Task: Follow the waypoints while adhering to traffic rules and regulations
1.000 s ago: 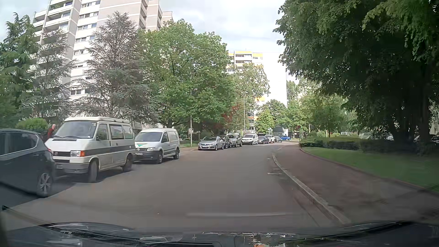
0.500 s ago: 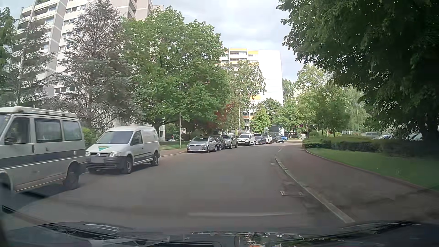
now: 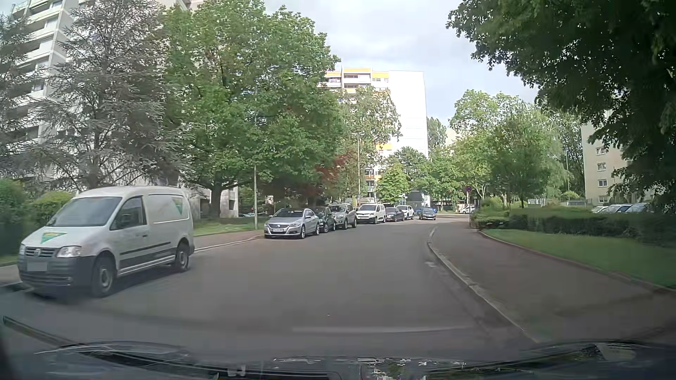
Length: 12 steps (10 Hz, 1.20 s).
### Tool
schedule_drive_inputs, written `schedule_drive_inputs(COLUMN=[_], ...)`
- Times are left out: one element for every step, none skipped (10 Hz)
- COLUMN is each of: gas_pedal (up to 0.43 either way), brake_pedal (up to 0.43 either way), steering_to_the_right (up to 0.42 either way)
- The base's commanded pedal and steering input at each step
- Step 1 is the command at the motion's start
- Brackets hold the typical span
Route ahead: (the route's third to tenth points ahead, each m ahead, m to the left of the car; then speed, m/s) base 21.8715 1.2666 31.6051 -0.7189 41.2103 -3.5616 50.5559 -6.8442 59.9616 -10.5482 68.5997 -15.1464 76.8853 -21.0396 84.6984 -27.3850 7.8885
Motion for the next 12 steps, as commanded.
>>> schedule_drive_inputs(gas_pedal=[0.039, 0.039, 0.039, 0.028, 0.028, 0.028, 0.028, 0.028, 0.028, 0.028, 0.028, 0.028], brake_pedal=[0.0, 0.0, 0.0, 0.0, 0.0, 0.0, 0.0, 0.0, 0.0, 0.0, 0.0, 0.0], steering_to_the_right=[0.039, 0.039, 0.04, 0.041, 0.043, 0.045, 0.045, 0.045, 0.046, 0.047, 0.046, 0.047])
